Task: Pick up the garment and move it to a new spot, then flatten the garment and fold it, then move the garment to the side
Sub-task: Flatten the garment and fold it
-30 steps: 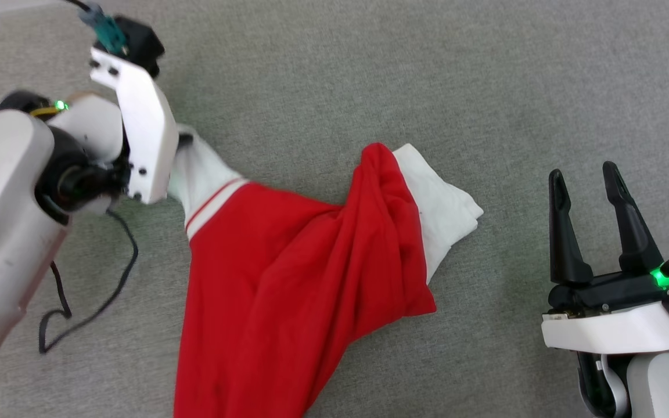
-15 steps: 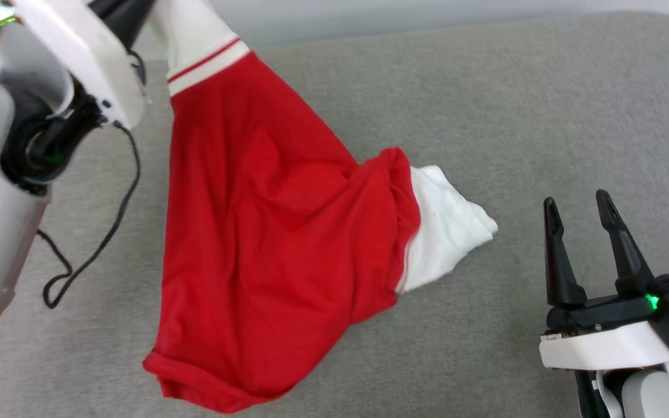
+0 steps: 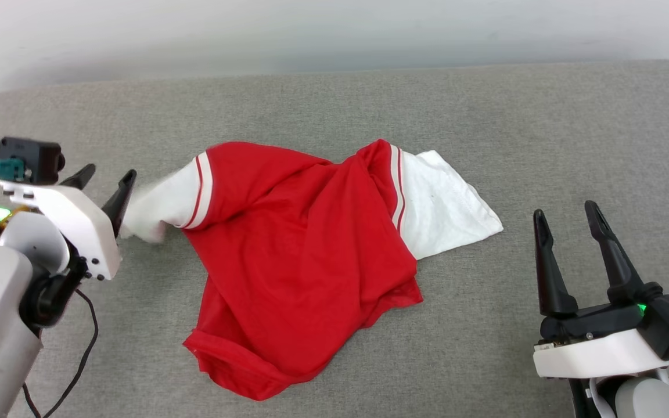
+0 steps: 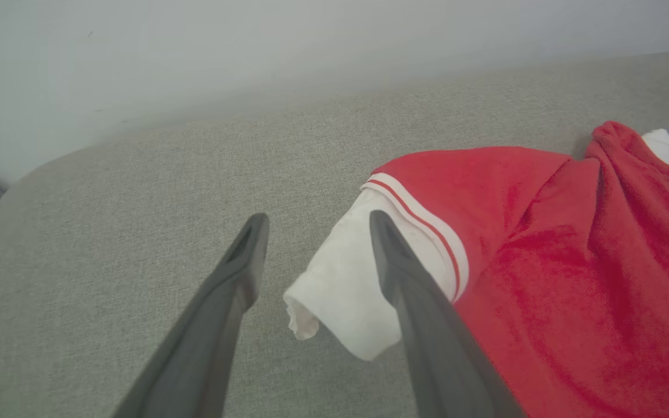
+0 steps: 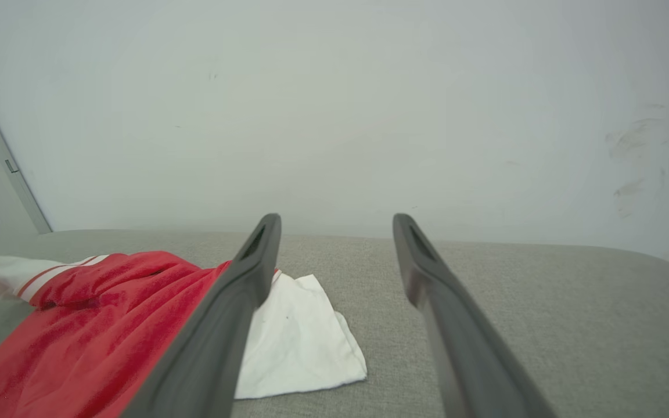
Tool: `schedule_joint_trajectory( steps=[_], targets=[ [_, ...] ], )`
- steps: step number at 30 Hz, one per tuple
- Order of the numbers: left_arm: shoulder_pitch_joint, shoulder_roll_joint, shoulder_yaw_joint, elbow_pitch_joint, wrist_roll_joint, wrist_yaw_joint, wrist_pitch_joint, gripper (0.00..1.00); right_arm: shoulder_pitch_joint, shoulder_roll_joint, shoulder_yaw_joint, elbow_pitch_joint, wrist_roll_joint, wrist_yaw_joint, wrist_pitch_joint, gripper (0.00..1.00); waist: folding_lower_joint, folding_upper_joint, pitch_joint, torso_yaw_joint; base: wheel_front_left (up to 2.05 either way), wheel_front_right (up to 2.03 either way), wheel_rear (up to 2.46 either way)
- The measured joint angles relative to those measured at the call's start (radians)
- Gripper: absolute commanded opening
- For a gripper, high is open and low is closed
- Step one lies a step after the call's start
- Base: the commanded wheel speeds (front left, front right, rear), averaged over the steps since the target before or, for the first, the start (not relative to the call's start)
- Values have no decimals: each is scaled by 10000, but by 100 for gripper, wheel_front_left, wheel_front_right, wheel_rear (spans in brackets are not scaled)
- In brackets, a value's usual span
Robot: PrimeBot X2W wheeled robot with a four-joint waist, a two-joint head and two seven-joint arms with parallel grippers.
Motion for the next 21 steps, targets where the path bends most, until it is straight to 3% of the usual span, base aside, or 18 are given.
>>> schedule_joint_trajectory(
  steps=[6, 12, 17, 21],
  targets=[
    [344, -570, 159, 255, 408, 401, -1923, 100, 35, 0, -165, -4, -146, 0, 0, 100, 0, 0, -30, 249, 0, 0, 0],
    [902, -756, 111, -552, 1250, 489, -4040, 100, 169, 0, -259, 36, -217, 0, 0, 100, 0, 0, -411, 588, 0, 0, 0],
    [2007, -955, 426, -2029, 2025, 1080, -4497, 100, 392, -2, -284, 113, -230, 0, 0, 100, -1, 0, -883, 913, 0, 0, 0],
    [3162, -1356, 1300, -3684, 3037, 1779, -4533, 100, 620, 0, -309, 165, -242, 0, 0, 100, -1, 0, -1147, 1253, 0, 0, 0]
  ],
)
